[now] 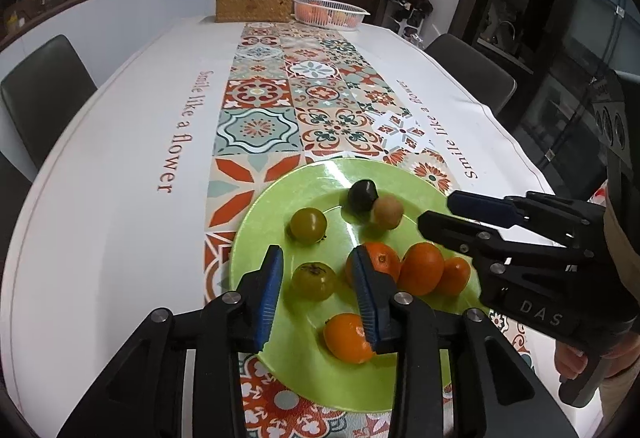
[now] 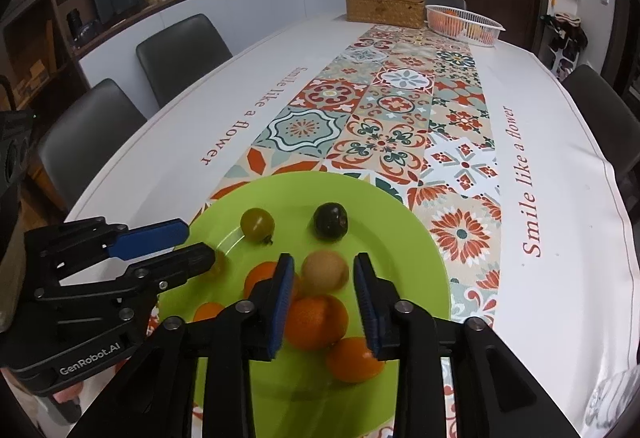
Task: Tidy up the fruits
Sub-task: 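Carry the tomato and potato onto the green plate and open both tools, then withdraw both tools toward the last potato and dark plum on the runner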
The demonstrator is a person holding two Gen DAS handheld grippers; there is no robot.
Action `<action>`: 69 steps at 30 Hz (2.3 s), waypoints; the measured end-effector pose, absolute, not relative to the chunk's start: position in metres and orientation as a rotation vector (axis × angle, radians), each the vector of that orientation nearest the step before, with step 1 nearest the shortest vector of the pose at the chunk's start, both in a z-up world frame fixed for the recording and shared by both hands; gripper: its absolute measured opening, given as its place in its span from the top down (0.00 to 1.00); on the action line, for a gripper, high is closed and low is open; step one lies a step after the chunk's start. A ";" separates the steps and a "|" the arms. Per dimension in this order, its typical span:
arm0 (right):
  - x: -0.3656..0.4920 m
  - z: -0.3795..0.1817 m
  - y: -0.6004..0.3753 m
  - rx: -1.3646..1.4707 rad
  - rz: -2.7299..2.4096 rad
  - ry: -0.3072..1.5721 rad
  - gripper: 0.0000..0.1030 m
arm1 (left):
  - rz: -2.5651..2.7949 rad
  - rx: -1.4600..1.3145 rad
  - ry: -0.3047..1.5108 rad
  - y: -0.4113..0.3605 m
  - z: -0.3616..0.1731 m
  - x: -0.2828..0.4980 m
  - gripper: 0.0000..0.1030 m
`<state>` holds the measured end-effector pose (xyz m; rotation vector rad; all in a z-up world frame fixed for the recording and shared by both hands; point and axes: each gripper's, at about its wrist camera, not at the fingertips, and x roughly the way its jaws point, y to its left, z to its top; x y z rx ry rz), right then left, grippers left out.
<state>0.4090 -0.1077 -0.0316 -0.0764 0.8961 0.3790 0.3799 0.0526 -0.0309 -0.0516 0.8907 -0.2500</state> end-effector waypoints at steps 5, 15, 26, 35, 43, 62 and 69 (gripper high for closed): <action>0.396 -0.022 -0.112 -0.092 0.359 0.865 0.65 | -0.237 -0.001 0.843 0.050 -0.016 0.359 0.62; 0.346 0.010 -0.120 -0.103 0.358 0.779 0.60 | -0.225 0.040 0.766 0.047 0.020 0.313 0.47; 0.290 0.041 -0.123 -0.128 0.328 0.686 0.47 | -0.176 0.101 0.693 0.048 0.050 0.262 0.25; 0.254 0.041 -0.122 -0.117 0.297 0.683 0.38 | -0.179 0.155 0.673 0.051 0.051 0.230 0.23; 0.227 0.030 -0.119 -0.100 0.281 0.706 0.38 | -0.232 0.207 0.668 0.051 0.045 0.202 0.23; 0.213 -0.033 -0.099 -0.128 0.266 0.889 0.38 | -0.394 0.310 0.813 0.050 -0.019 0.205 0.21; 0.223 -0.058 -0.100 -0.096 0.232 0.971 0.38 | -0.436 0.307 0.861 0.052 -0.038 0.221 0.21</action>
